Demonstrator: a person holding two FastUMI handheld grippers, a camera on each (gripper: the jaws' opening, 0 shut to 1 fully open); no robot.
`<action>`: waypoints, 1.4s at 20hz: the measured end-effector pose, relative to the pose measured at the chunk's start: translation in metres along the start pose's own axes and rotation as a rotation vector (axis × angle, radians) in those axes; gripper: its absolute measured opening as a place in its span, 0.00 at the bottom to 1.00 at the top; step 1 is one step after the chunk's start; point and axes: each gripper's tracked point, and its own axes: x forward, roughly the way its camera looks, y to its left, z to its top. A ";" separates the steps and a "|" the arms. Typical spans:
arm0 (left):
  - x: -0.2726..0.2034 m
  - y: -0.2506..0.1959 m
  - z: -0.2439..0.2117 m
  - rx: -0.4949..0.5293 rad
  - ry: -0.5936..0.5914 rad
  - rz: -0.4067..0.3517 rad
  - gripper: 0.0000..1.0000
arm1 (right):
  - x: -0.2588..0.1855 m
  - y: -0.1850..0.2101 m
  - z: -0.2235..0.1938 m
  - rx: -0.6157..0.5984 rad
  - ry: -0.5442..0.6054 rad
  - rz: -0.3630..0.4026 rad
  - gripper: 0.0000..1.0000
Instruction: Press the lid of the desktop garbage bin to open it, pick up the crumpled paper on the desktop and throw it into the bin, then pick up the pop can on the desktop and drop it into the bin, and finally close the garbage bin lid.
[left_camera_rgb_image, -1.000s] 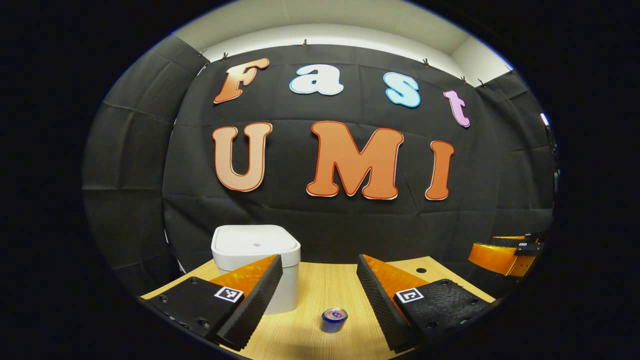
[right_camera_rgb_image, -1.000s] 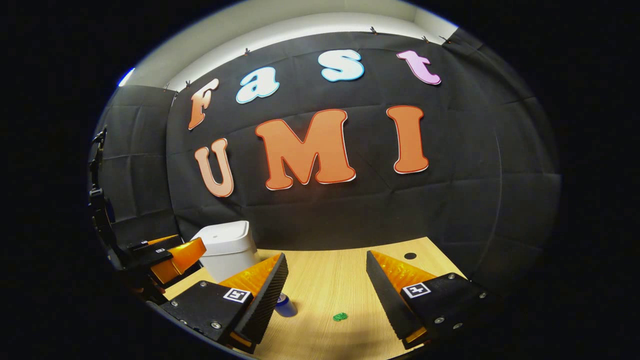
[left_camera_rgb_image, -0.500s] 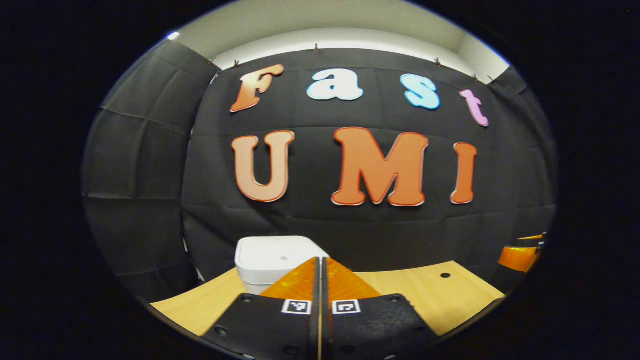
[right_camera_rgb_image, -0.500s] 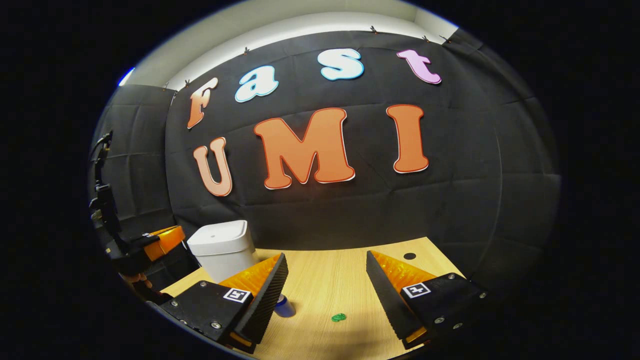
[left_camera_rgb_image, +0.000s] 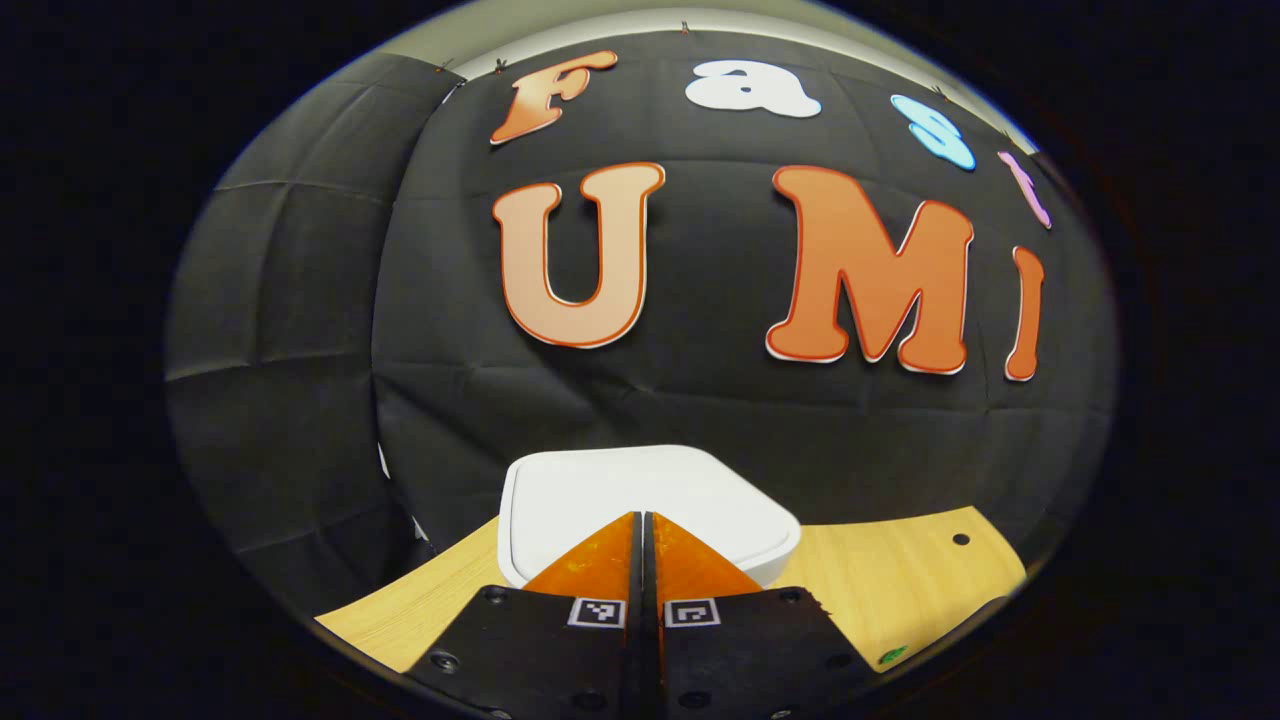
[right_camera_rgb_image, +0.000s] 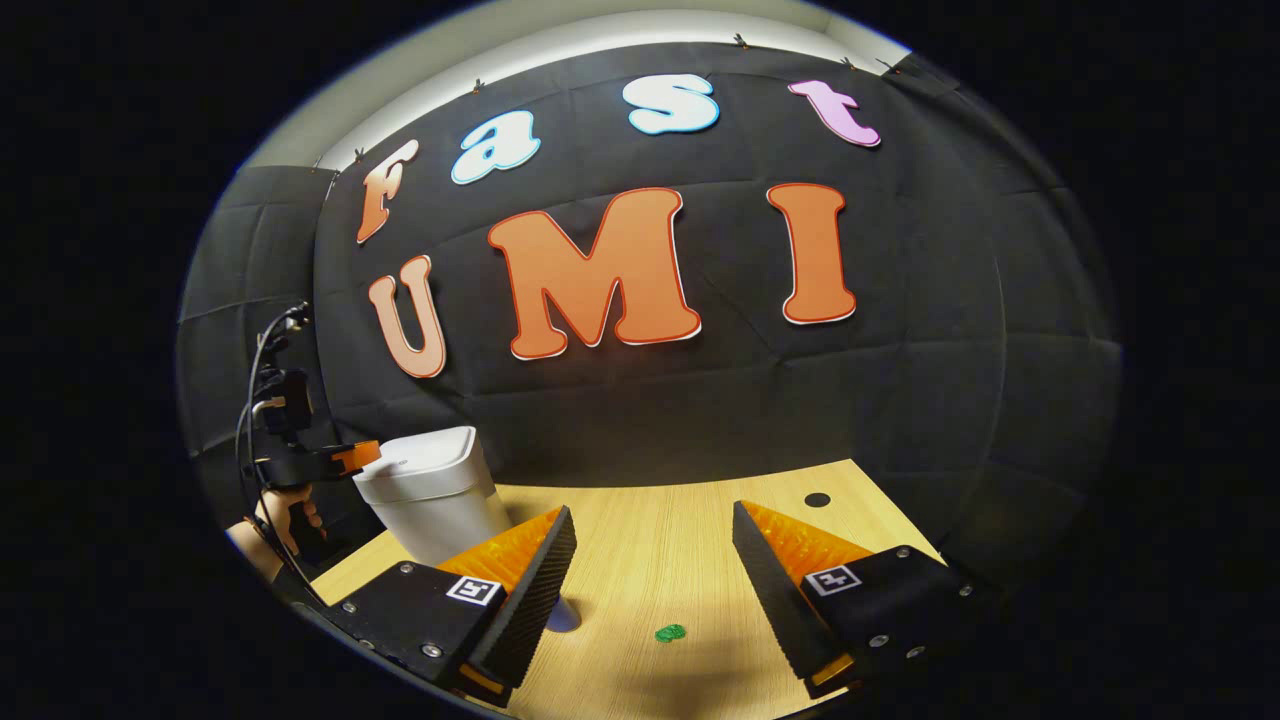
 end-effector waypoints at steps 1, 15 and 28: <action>0.008 0.002 -0.007 -0.002 0.013 -0.001 0.00 | 0.003 -0.001 0.000 -0.002 0.001 -0.004 0.94; 0.000 0.006 -0.001 0.016 -0.092 0.002 0.00 | 0.012 0.011 -0.004 -0.010 0.027 0.022 0.94; -0.109 -0.061 0.052 -0.054 -0.160 -0.117 0.55 | 0.007 0.027 -0.007 -0.006 0.036 0.104 0.94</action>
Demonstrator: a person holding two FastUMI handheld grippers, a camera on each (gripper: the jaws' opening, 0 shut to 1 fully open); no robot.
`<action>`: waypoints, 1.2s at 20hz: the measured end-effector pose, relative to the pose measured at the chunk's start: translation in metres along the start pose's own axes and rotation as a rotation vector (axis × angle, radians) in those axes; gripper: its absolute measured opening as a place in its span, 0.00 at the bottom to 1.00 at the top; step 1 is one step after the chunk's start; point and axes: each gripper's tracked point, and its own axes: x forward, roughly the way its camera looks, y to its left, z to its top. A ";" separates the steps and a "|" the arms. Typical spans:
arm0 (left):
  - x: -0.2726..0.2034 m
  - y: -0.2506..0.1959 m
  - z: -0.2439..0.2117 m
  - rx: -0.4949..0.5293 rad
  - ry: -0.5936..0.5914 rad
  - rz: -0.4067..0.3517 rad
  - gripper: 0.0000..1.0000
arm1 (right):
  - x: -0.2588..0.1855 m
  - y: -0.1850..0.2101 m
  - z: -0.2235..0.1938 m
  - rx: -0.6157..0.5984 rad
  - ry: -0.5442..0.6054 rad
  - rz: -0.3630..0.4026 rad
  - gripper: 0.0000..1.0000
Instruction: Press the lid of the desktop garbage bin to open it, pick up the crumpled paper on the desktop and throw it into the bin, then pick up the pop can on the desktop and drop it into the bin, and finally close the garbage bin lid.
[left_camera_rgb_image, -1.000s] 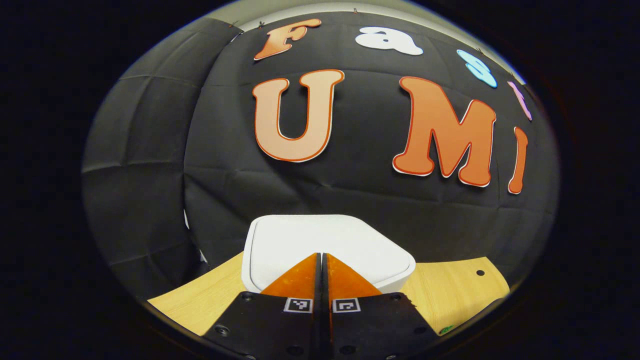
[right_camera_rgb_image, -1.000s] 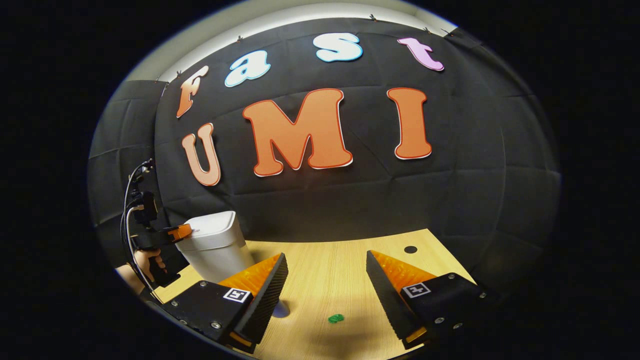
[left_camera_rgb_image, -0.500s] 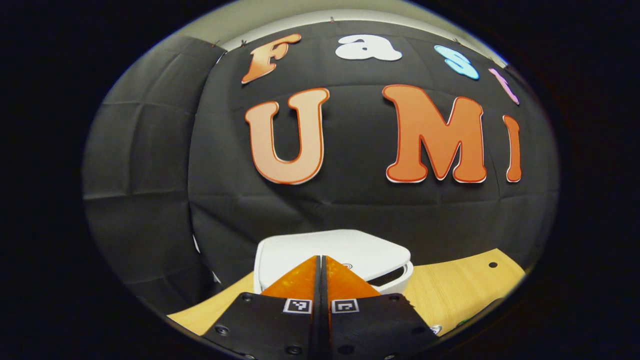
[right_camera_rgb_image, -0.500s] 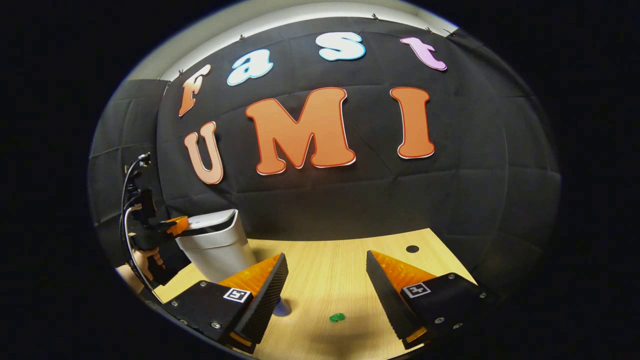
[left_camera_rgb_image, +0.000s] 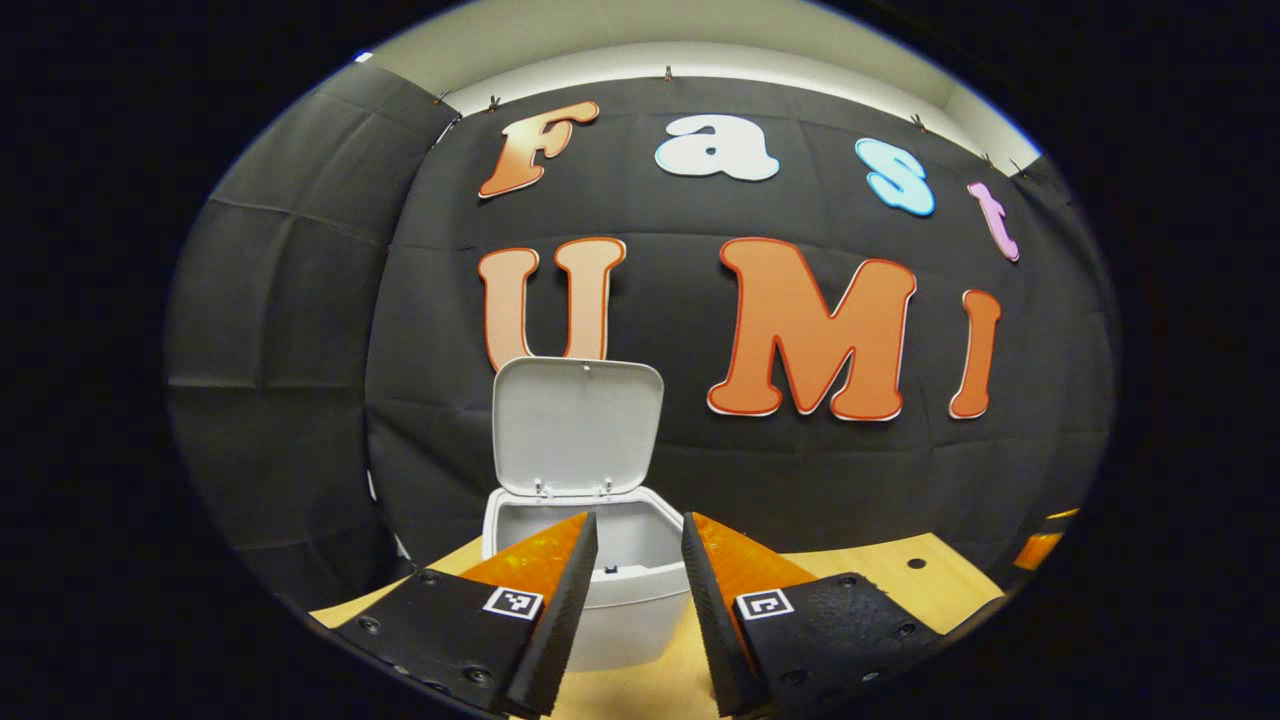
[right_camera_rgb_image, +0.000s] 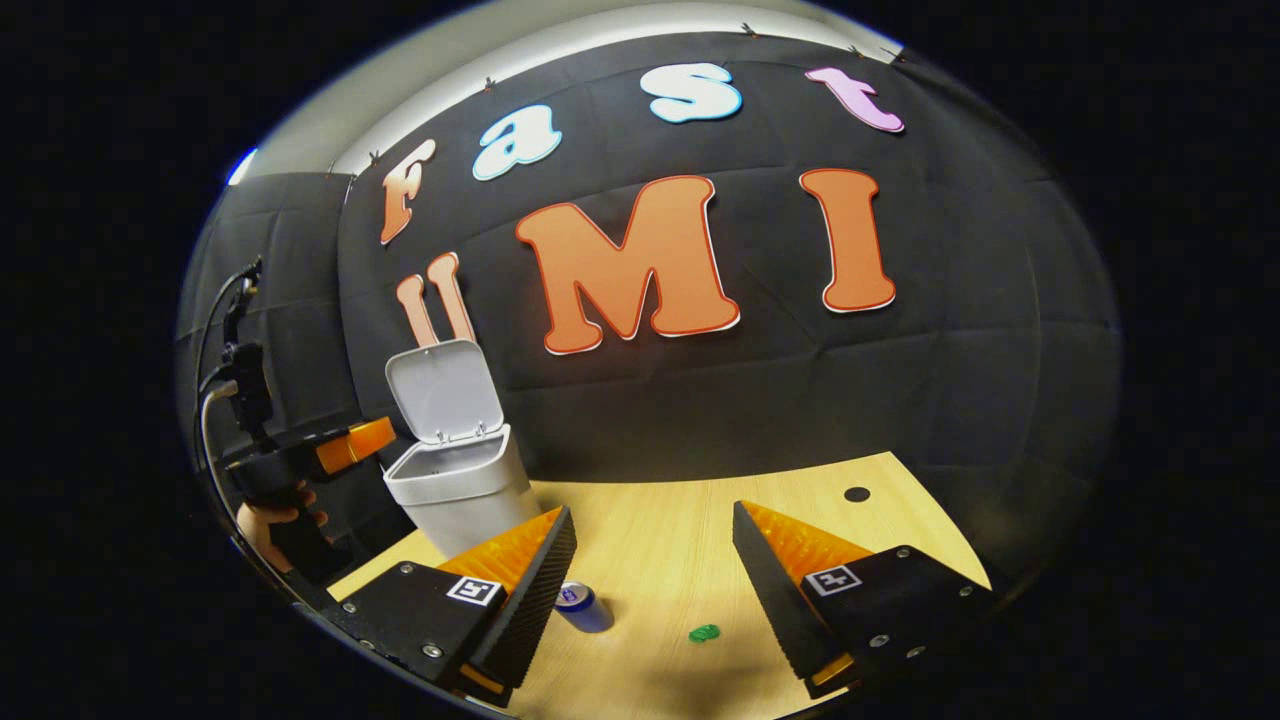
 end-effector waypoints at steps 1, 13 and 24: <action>-0.005 -0.006 -0.001 -0.022 0.009 -0.024 0.58 | 0.001 -0.001 -0.004 -0.019 0.018 -0.006 0.94; -0.027 0.011 -0.060 0.034 0.092 -0.025 0.94 | 0.054 -0.018 -0.173 -0.103 0.470 0.056 0.95; -0.019 0.060 -0.121 0.060 0.236 -0.006 0.94 | 0.109 -0.049 -0.291 -0.171 0.789 0.026 0.84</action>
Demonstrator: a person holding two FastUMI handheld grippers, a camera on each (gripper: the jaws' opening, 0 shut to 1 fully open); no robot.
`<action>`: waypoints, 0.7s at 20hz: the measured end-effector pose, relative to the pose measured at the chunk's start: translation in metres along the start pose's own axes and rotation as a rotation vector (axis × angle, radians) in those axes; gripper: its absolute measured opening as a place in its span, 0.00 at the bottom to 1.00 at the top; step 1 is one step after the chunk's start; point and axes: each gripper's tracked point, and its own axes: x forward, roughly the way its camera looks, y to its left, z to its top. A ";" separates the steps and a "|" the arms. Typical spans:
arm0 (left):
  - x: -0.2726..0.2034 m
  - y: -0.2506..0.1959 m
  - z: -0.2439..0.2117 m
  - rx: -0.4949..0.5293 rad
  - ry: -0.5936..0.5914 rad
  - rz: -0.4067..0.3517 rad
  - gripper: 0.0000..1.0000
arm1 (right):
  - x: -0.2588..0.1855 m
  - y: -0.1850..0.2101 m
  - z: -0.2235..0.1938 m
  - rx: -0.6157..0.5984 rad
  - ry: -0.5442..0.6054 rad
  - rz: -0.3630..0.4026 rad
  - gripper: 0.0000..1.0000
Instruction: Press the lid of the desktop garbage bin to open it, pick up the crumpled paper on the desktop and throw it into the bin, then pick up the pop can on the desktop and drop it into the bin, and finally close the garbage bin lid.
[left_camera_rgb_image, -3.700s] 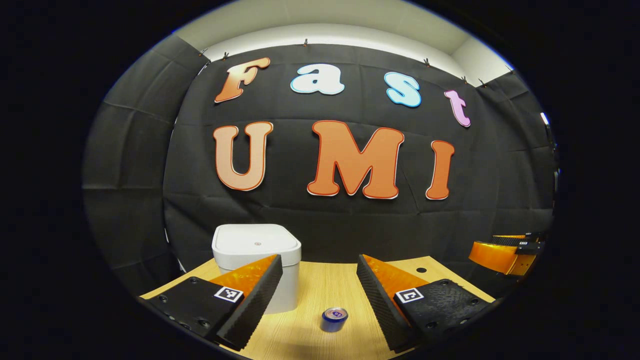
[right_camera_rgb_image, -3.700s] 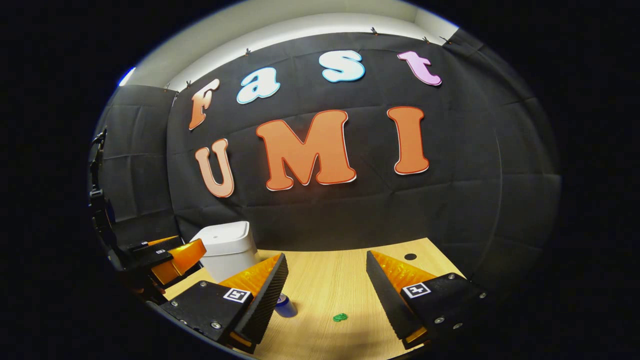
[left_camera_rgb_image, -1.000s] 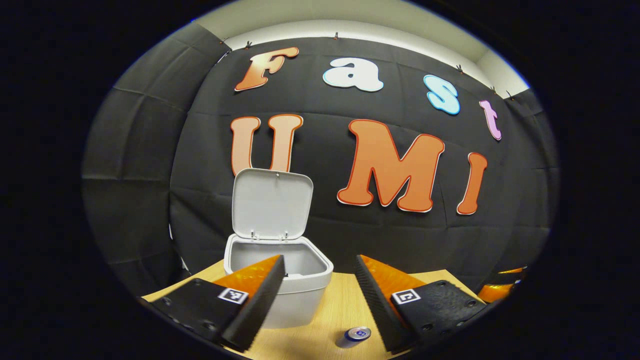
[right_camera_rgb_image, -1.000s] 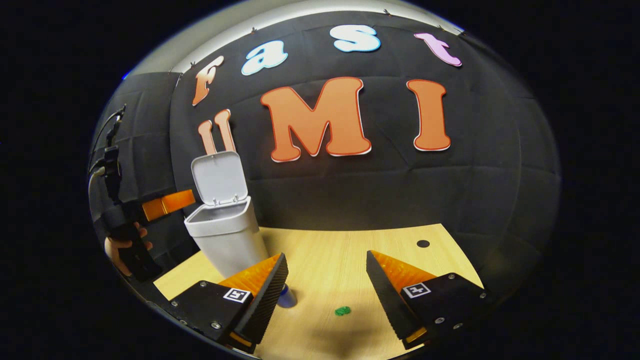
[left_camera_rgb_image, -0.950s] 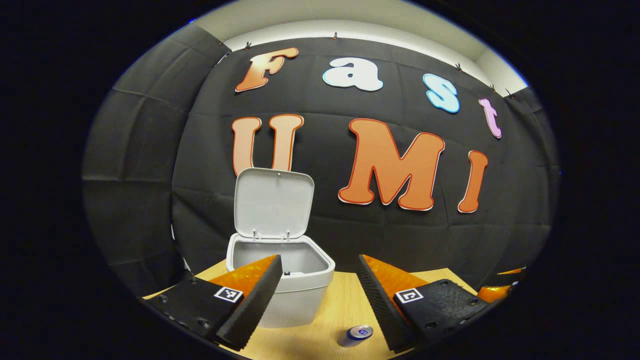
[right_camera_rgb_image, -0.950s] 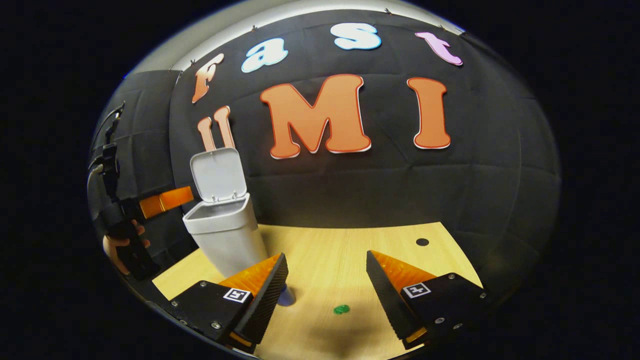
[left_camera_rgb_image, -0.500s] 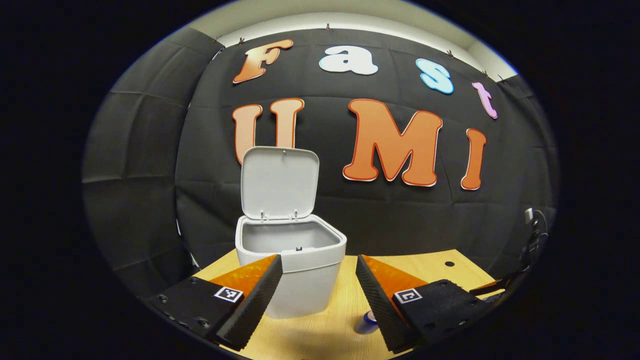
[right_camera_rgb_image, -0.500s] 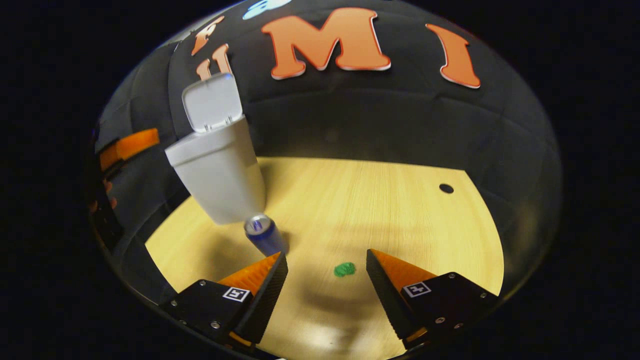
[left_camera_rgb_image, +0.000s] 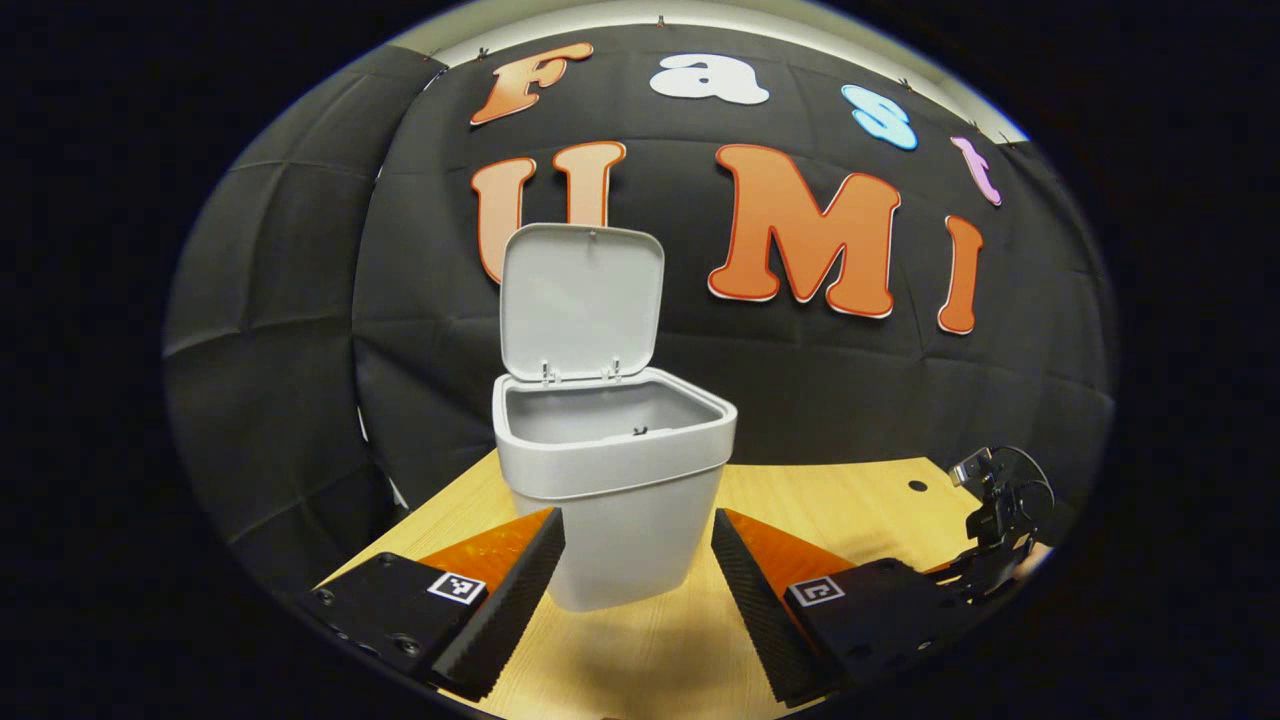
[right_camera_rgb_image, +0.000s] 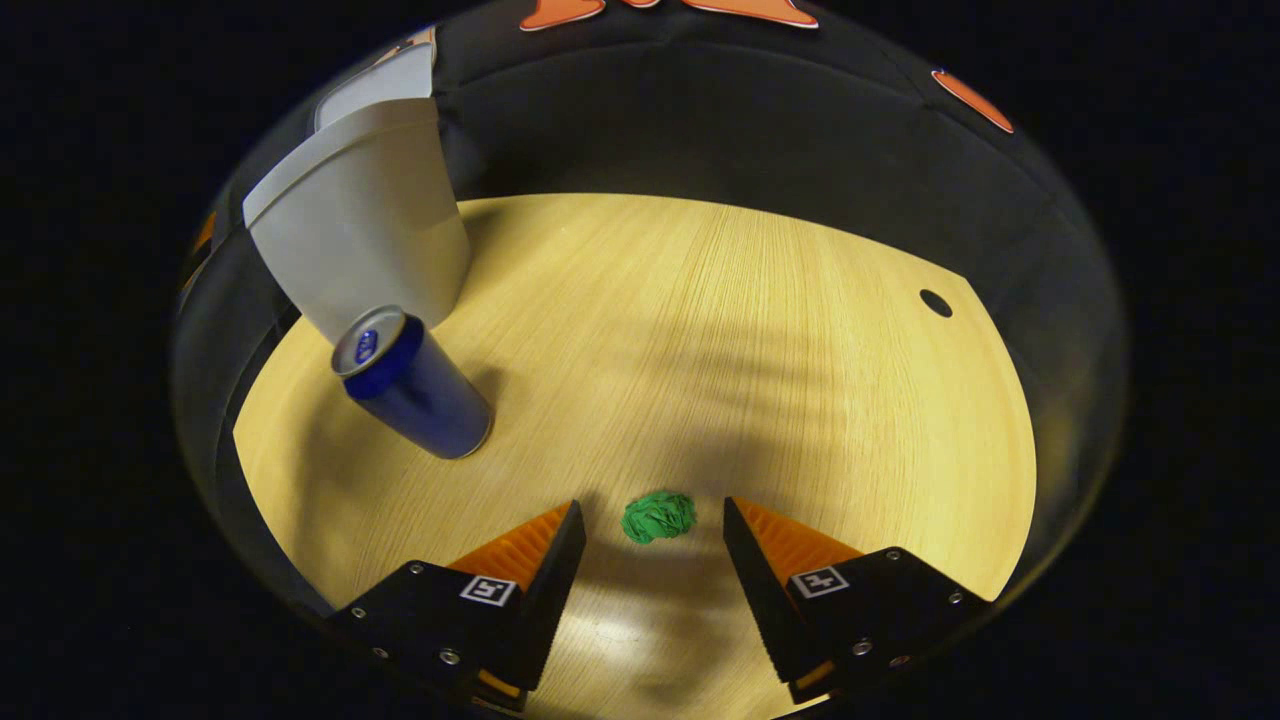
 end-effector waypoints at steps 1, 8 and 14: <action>0.003 0.004 -0.004 -0.001 0.010 0.004 0.94 | 0.001 -0.002 -0.001 0.005 0.008 -0.006 0.82; 0.008 0.012 -0.012 0.017 0.042 0.007 0.94 | 0.016 -0.007 0.005 0.045 -0.001 -0.027 0.59; 0.010 0.011 -0.011 0.030 0.051 0.007 0.94 | 0.020 -0.008 0.006 0.057 0.002 -0.024 0.35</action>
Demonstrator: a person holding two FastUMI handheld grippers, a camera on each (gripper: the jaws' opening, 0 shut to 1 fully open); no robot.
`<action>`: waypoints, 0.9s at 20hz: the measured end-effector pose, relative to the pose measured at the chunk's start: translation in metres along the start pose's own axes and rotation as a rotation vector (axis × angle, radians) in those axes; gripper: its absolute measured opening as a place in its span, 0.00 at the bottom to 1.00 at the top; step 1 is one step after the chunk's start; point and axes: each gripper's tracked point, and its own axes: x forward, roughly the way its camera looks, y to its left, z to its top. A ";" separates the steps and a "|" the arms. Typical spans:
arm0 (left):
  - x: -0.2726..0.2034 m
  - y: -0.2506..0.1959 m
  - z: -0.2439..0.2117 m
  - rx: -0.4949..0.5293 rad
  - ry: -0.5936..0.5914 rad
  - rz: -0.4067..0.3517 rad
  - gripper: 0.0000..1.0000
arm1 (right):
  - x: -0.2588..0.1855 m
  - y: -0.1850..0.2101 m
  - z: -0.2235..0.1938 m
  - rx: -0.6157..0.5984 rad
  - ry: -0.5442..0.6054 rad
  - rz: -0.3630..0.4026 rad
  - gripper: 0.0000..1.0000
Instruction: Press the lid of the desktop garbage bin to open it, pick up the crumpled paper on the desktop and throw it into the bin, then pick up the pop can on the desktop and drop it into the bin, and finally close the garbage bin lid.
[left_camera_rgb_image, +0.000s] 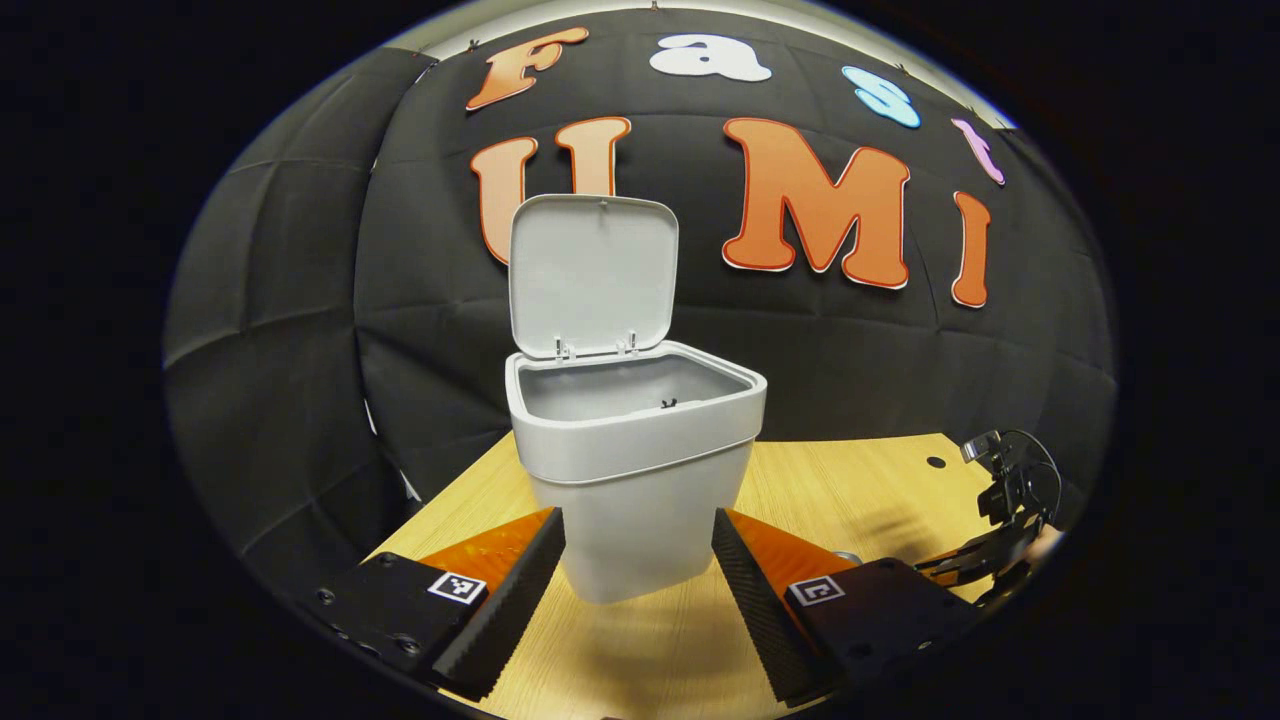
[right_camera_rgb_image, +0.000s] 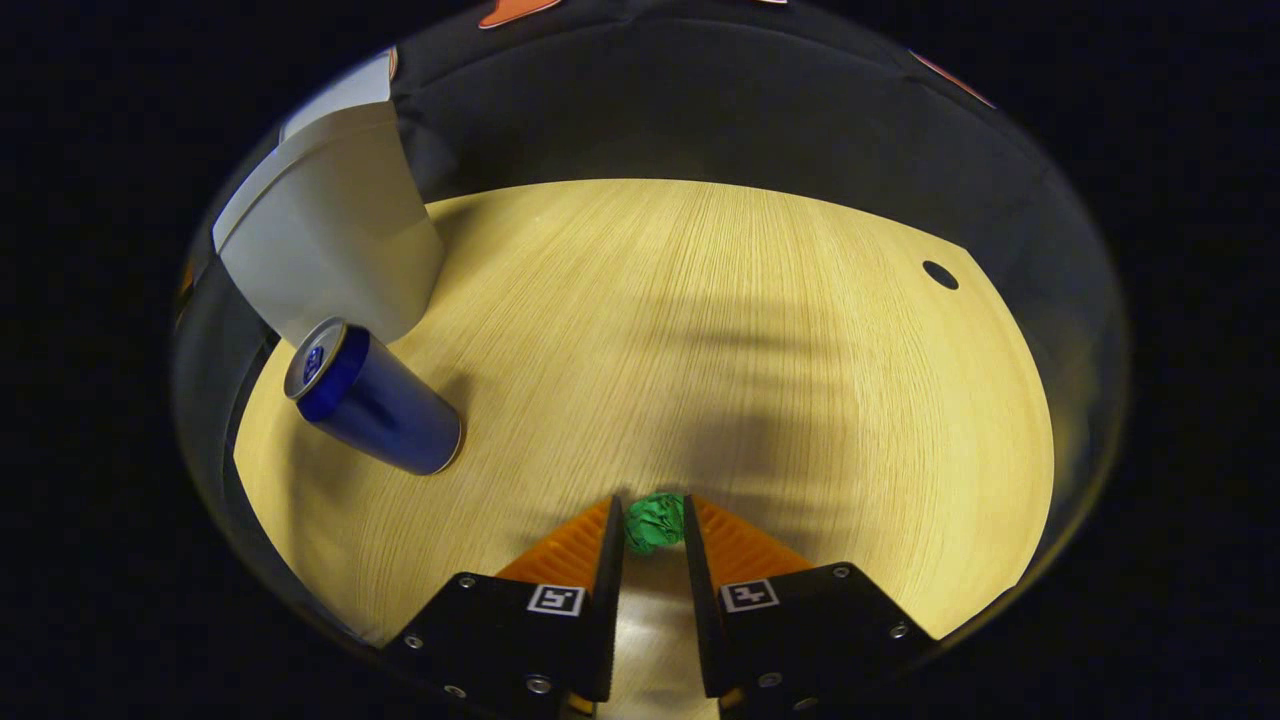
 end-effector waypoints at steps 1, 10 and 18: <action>-0.001 0.000 -0.001 -0.001 0.003 -0.001 0.94 | 0.000 -0.001 0.000 -0.002 0.000 -0.002 0.32; -0.004 0.002 -0.005 0.000 0.018 0.007 0.94 | 0.006 -0.001 0.012 -0.007 0.020 -0.042 0.43; -0.016 0.003 -0.007 0.012 0.018 0.003 0.94 | 0.004 0.003 0.083 0.003 -0.042 -0.070 0.09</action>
